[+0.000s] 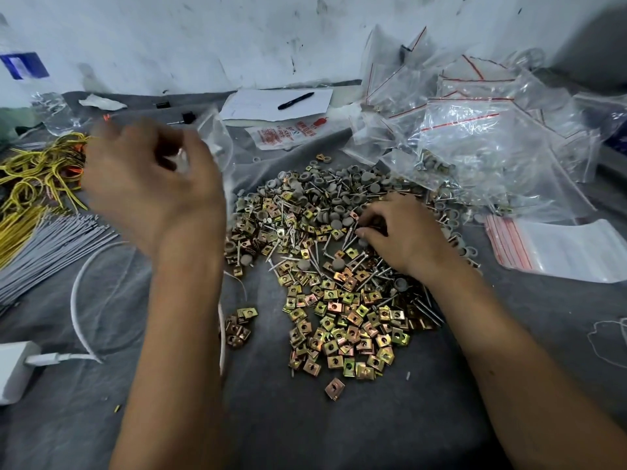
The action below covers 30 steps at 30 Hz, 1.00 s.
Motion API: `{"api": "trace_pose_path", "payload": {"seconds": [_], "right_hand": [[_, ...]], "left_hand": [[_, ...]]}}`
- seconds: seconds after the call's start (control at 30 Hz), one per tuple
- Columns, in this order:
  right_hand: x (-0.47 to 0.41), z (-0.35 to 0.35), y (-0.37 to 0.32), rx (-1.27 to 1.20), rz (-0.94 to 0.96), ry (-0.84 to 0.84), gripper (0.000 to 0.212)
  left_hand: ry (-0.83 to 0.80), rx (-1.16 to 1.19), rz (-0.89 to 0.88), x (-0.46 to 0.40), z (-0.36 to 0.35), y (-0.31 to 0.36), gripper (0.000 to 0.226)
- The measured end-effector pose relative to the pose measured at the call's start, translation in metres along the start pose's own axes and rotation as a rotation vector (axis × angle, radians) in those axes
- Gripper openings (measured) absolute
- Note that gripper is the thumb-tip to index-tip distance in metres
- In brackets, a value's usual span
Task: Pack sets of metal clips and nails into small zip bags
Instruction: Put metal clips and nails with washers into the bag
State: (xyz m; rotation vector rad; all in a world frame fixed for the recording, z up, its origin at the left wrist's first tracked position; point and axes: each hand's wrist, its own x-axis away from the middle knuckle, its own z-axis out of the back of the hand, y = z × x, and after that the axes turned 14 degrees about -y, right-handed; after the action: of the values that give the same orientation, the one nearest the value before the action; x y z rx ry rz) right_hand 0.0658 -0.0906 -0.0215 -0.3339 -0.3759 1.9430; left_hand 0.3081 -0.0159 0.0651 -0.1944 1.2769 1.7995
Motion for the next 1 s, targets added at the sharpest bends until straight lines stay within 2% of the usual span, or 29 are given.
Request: {"api": "trace_pose_path", "payload": {"seconds": [0.07, 0.13, 0.2, 0.27, 0.4, 0.53, 0.73, 1.0], "right_hand": [[0.000, 0.002, 0.000, -0.018, 0.007, -0.026, 0.018], [0.001, 0.005, -0.001, -0.059, 0.045, -0.048, 0.012], [0.003, 0.006, -0.003, -0.101, 0.081, -0.062, 0.010], [0.004, 0.004, -0.004, -0.113, 0.105, -0.049, 0.010], [0.004, 0.003, -0.008, -0.375, 0.173, 0.081, 0.012], [0.006, 0.006, -0.012, -0.569, 0.226, 0.115, 0.015], [0.004, 0.004, -0.009, -0.387, 0.155, 0.077, 0.008], [0.006, 0.003, -0.011, -0.486, 0.168, 0.060, 0.007]], "left_hand": [[-0.072, -0.157, -0.163, 0.009, -0.005, 0.010, 0.026], [-0.279, -0.202, -0.249, 0.030, -0.023, 0.015, 0.023], [-0.413, -0.157, -0.247, 0.052, -0.040, 0.013, 0.018], [-0.462, -0.099, -0.217, 0.064, -0.054, 0.008, 0.014], [-0.582, 0.016, -0.160, 0.072, -0.070, -0.001, 0.012], [-0.579, 0.102, -0.115, 0.074, -0.073, -0.006, 0.012], [-0.486, 0.196, 0.015, 0.072, -0.074, -0.010, 0.014], [-0.441, 0.279, 0.073, 0.071, -0.075, -0.011, 0.017]]}}
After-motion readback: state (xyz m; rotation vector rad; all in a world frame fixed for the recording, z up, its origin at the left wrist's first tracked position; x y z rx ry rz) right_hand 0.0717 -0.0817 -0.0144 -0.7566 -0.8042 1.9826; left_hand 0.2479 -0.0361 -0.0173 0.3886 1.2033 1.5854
